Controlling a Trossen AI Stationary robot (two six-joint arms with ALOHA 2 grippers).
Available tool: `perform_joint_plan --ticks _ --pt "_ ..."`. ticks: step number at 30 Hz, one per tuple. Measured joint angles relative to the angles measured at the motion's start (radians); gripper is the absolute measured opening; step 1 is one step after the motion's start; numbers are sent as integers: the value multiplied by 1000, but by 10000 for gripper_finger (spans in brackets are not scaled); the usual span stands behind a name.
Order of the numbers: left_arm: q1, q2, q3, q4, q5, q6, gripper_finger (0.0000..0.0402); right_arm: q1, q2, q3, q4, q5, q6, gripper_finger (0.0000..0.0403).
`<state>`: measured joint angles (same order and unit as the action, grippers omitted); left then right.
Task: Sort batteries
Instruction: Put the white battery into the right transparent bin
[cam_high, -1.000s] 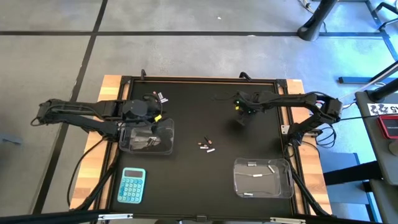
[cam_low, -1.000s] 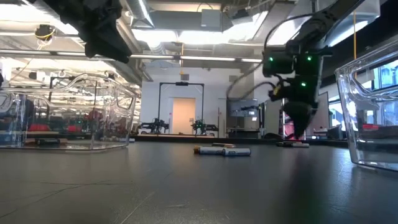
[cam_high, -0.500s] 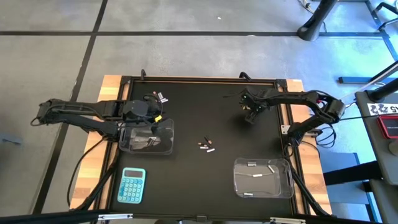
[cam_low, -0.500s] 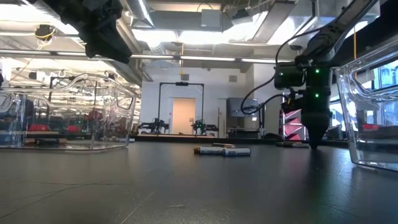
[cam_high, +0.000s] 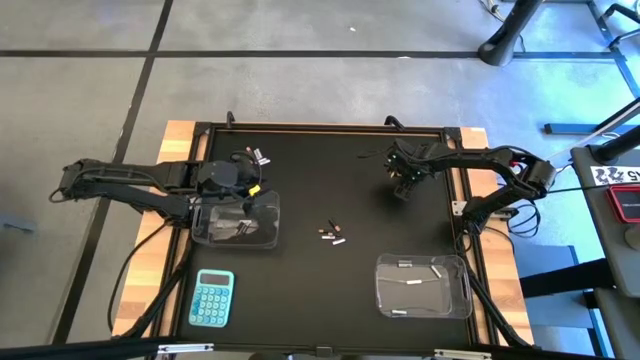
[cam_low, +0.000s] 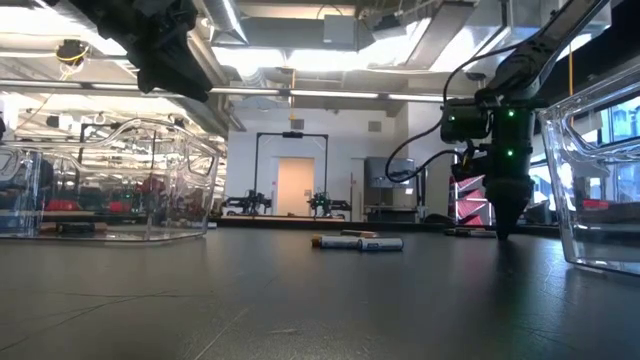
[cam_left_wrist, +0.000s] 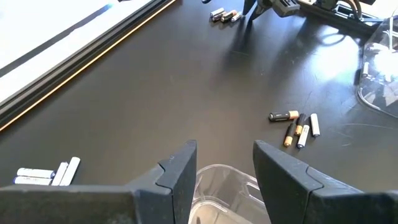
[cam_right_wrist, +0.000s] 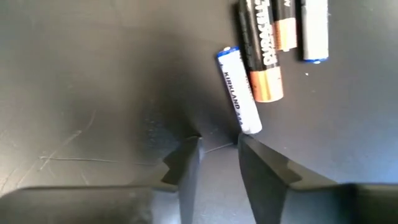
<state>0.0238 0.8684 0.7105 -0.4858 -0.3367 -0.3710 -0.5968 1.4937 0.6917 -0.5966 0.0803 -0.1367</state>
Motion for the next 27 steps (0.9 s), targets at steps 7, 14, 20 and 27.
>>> perform_joint_plan --ticks 7,14,20,27 --pt "0 0 0 0 0 -10 148 0 1 3 -8 -18 -29 89" --pt "0 0 0 0 0 -14 148 5 5 69 -124 -90 -56 92" --pt "0 0 0 0 0 -15 148 2 5 85 -130 -10 -78 120" --pt "0 0 0 0 0 -15 148 2 5 72 -93 80 -94 206"
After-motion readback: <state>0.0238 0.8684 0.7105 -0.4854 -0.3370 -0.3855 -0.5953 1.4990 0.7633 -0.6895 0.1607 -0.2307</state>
